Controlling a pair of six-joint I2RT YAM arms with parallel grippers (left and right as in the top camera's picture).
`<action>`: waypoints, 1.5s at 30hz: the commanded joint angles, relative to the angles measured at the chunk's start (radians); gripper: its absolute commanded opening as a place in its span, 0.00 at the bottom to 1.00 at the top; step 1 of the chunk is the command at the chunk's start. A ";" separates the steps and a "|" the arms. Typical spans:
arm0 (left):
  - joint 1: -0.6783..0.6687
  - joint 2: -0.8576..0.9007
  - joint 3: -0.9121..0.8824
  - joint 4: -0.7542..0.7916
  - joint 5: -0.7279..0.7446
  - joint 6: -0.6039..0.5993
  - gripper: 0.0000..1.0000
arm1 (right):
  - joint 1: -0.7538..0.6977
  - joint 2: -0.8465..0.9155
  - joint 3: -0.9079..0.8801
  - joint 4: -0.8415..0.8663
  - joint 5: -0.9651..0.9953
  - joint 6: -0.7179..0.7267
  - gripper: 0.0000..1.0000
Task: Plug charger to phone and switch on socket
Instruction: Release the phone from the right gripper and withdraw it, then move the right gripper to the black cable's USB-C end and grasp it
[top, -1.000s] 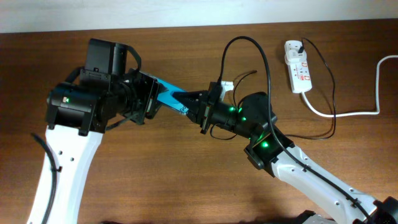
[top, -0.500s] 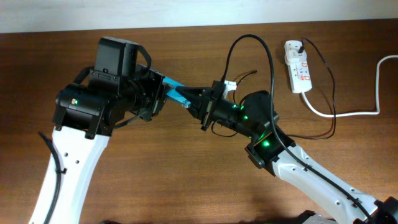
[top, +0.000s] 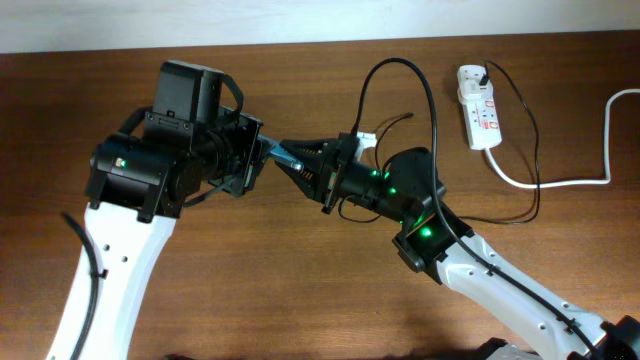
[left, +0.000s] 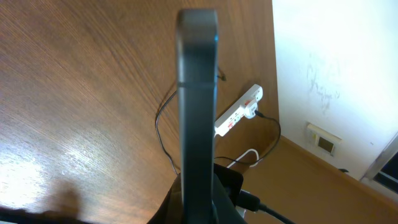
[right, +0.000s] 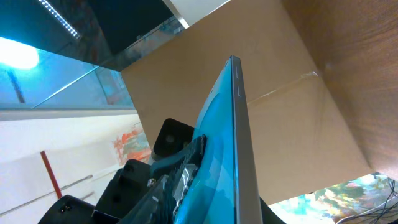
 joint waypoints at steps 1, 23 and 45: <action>-0.002 0.003 0.008 -0.004 -0.034 0.013 0.00 | 0.005 -0.008 0.017 0.014 -0.005 -0.008 0.27; -0.001 0.002 0.008 0.076 -0.240 0.673 0.00 | -0.122 -0.008 0.017 -0.502 -0.015 -0.430 0.88; -0.001 0.009 0.008 0.064 -0.114 0.854 0.00 | -0.494 0.042 0.017 -0.813 0.116 -1.166 0.98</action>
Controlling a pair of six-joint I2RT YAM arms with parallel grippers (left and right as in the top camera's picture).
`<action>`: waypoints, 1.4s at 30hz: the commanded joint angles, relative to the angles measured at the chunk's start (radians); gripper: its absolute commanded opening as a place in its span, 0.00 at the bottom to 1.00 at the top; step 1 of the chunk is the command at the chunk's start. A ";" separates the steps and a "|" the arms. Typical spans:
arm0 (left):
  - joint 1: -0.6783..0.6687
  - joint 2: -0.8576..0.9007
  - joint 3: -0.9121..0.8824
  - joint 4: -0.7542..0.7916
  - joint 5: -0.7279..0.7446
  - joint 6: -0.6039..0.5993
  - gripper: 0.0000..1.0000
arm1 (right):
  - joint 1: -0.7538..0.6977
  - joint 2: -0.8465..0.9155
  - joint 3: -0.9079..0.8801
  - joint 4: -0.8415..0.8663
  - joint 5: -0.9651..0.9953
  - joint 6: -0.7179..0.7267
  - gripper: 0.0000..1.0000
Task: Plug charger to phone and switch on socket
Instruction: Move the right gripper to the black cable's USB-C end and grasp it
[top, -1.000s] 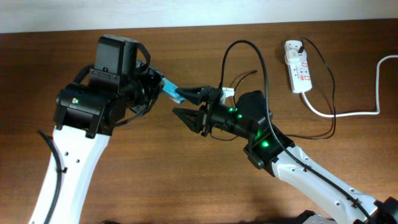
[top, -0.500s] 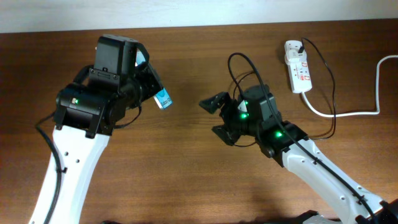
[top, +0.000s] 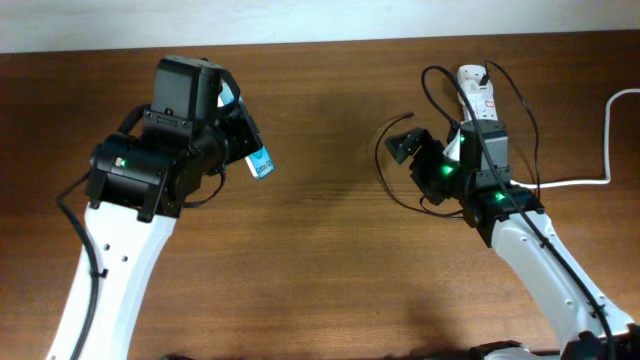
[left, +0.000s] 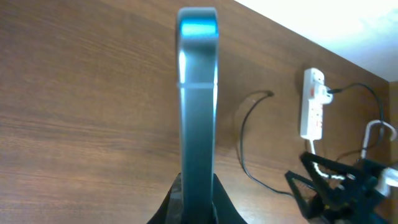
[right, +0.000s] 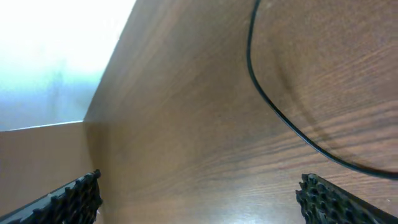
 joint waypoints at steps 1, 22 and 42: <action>-0.001 0.009 0.008 0.002 0.144 0.016 0.00 | -0.004 0.025 0.002 -0.003 0.034 -0.053 0.98; 0.053 0.315 -0.021 -0.132 0.543 0.046 0.00 | -0.004 0.025 0.002 -0.098 -0.001 -0.100 0.98; 0.053 0.375 -0.021 -0.167 0.562 0.117 0.00 | -0.004 0.005 0.002 -0.475 -0.207 -0.100 1.00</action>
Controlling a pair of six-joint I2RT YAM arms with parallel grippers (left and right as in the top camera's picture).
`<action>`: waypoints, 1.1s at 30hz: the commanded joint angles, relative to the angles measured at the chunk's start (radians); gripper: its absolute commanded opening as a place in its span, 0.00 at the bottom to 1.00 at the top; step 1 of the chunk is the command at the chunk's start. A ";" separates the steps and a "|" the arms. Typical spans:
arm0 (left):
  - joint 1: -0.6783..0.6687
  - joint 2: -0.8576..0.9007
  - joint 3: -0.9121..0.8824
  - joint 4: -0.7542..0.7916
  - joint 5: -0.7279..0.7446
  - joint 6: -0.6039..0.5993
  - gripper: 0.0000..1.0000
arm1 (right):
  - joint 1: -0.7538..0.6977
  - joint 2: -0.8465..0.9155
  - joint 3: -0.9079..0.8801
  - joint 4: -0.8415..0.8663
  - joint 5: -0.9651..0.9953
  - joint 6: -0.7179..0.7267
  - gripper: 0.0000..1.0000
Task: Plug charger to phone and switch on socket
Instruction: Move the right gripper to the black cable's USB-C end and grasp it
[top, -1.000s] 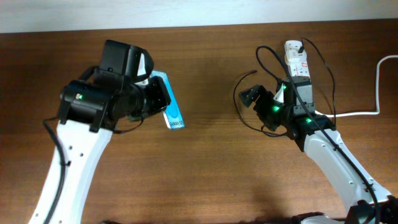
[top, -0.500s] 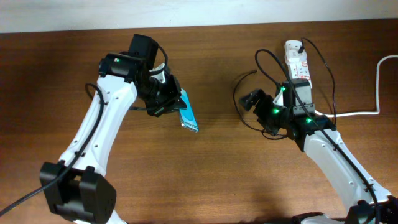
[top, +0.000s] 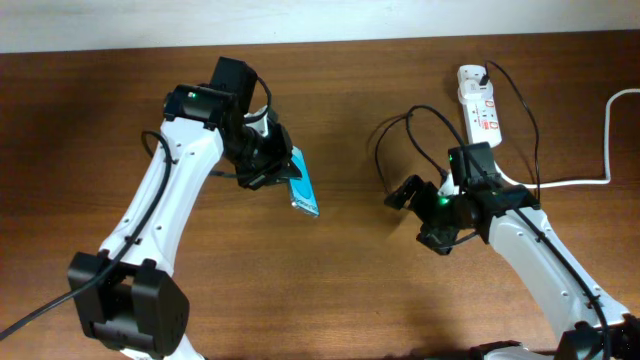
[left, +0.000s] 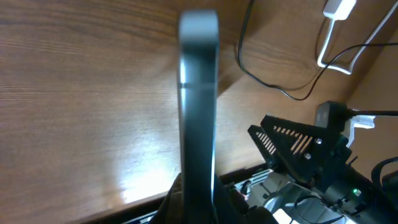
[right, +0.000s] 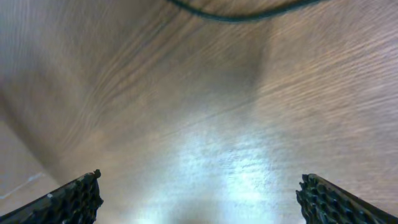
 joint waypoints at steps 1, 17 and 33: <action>0.006 0.001 0.000 -0.021 0.032 0.055 0.00 | -0.004 -0.027 0.002 -0.009 -0.169 -0.011 1.00; 0.006 0.001 0.000 -0.047 0.032 0.103 0.00 | -0.005 -0.032 0.115 0.246 0.074 0.109 0.92; 0.006 0.001 0.000 -0.067 0.031 0.103 0.00 | -0.114 0.552 0.788 -0.187 0.255 -0.003 0.90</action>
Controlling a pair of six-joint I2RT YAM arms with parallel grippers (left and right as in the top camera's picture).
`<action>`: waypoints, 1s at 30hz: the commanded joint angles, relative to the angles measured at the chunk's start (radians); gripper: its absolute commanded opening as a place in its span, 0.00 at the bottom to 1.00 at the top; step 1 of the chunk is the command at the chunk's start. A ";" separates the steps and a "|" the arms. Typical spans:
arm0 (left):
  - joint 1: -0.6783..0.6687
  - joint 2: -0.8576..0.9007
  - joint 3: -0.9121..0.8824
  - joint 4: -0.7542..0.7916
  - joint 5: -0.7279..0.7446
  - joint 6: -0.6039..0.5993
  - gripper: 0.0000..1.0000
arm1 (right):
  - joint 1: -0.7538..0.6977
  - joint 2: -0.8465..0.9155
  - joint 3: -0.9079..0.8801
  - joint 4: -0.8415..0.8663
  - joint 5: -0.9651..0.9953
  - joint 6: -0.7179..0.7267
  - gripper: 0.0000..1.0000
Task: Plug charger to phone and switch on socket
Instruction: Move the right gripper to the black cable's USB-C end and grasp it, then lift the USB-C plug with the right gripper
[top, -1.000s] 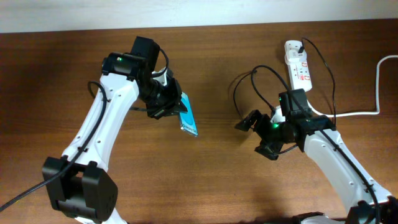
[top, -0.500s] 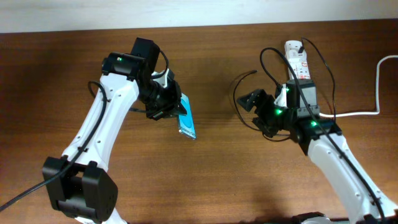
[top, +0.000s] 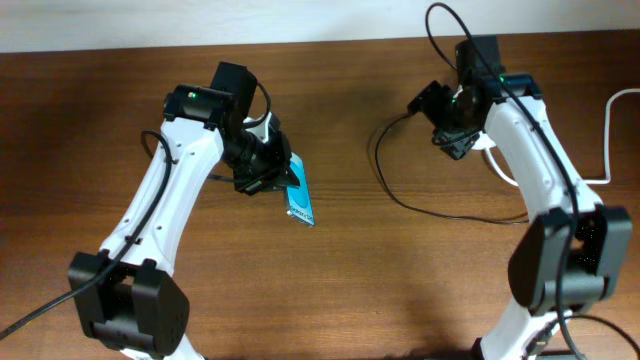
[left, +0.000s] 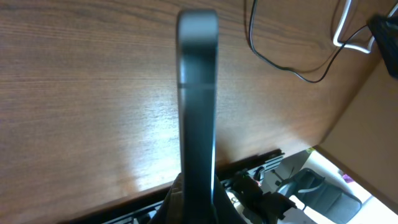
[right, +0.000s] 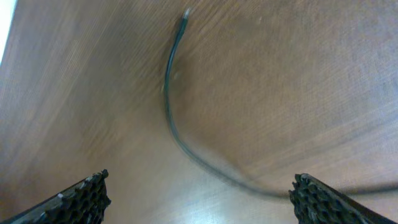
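The phone (top: 299, 200), with a blue-lit screen, hangs tilted left of the table's middle, and my left gripper (top: 276, 178) is shut on its upper end. From the left wrist the phone (left: 198, 93) is edge-on, rising from the left gripper (left: 198, 190). The black charger cable (top: 385, 185) curves across the table, its free end (right: 185, 14) lying bare on the wood. My right gripper (top: 440, 115) hovers open at the back right above that end. In its wrist view the right gripper (right: 202, 199) is spread wide, holding nothing. My right arm hides most of the socket strip.
A white mains lead (top: 618, 100) runs off the right edge. The black cable (right: 171, 106) lies in a loop on the brown table (top: 200, 300) between the two arms. The wall edge runs along the back.
My right gripper, still open, has moved from the middle right of the table to the back, beside the socket strip. The left gripper and phone have barely shifted.
First both grippers met at the table's centre around the phone. Then the left held the phone alone at the left, with the right open near the strip. Later the phone hung lower near the middle and the right was open mid-table. Now it is back by the strip.
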 joint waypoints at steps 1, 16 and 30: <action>0.006 0.001 0.002 -0.001 0.029 0.017 0.00 | -0.048 0.074 0.018 0.055 -0.072 -0.008 0.86; 0.006 0.001 0.002 -0.001 0.000 0.016 0.00 | -0.018 0.299 0.018 0.377 -0.166 0.247 0.65; 0.006 0.001 0.002 -0.002 0.000 0.016 0.00 | -0.007 0.399 0.018 0.480 -0.089 0.410 0.47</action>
